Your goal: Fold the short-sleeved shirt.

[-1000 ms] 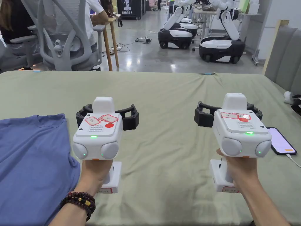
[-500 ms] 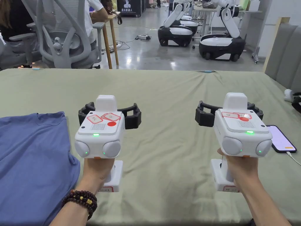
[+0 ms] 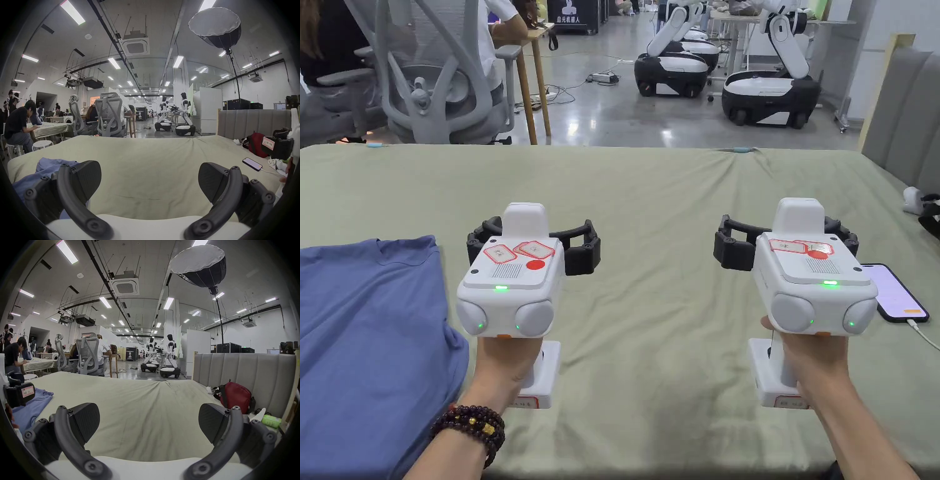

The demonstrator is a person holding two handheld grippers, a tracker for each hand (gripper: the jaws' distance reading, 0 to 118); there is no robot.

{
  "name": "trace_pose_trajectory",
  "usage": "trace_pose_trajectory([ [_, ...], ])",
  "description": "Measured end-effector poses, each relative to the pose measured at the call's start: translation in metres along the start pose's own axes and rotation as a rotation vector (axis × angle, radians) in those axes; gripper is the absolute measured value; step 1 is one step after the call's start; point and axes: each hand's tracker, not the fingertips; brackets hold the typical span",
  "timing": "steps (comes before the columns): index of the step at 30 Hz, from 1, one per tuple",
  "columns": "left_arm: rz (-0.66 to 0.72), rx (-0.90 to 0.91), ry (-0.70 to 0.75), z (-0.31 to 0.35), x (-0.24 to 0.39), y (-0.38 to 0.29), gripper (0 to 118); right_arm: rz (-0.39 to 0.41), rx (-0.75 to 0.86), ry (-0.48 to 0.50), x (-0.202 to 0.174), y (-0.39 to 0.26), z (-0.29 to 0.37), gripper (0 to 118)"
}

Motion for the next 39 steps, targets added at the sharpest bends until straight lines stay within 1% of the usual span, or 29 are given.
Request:
trace_pose_trajectory([
  [5, 0.025, -0.005, 0.016, -0.001, -0.001, 0.0, 118, -0.007, -0.006, 0.009, 0.001, -0.001, 0.001, 118],
  [9, 0.023, -0.005, 0.024, -0.001, -0.001, 0.001, 118, 0.002, -0.001, 0.009, 0.001, -0.001, 0.0, 118],
  [12, 0.027, 0.001, 0.027, -0.001, -0.002, 0.0, 118, -0.004, -0.004, 0.034, 0.001, -0.001, 0.0, 118],
  [23, 0.022, -0.004, 0.024, -0.001, -0.002, -0.003, 118, 0.009, -0.005, 0.008, 0.001, -0.002, 0.001, 118],
  [27, 0.03, -0.01, 0.02, 0.0, -0.001, -0.001, 117, 0.0, -0.02, 0.022, 0.002, -0.002, 0.002, 118],
  [28, 0.032, -0.007, 0.013, 0.001, -0.002, -0.001, 105, 0.0, -0.021, 0.025, 0.002, -0.002, 0.002, 111],
  [29, 0.033, 0.004, 0.007, 0.003, -0.002, -0.001, 82, 0.004, -0.02, 0.022, 0.001, -0.002, 0.003, 95],
  [30, 0.023, 0.014, 0.018, 0.004, -0.001, -0.001, 42, 0.021, -0.021, 0.014, 0.001, -0.002, 0.003, 68],
  [31, -0.008, 0.009, 0.041, 0.002, 0.001, -0.001, 0, 0.036, -0.025, 0.005, -0.001, -0.003, 0.002, 22],
  [32, -0.025, 0.003, 0.083, 0.002, 0.002, -0.001, 1, 0.041, -0.033, 0.002, -0.001, -0.003, 0.0, 2],
  [35, 0.031, -0.007, 0.028, 0.005, -0.004, 0.0, 1, 0.029, -0.039, 0.008, -0.001, -0.005, 0.001, 2],
  [37, 0.028, -0.005, 0.048, 0.006, -0.007, 0.0, 1, 0.027, -0.033, 0.009, -0.005, -0.005, 0.001, 2],
  [39, 0.008, 0.001, 0.063, 0.011, -0.02, 0.001, 1, 0.035, -0.03, 0.022, -0.018, -0.003, -0.004, 2],
])
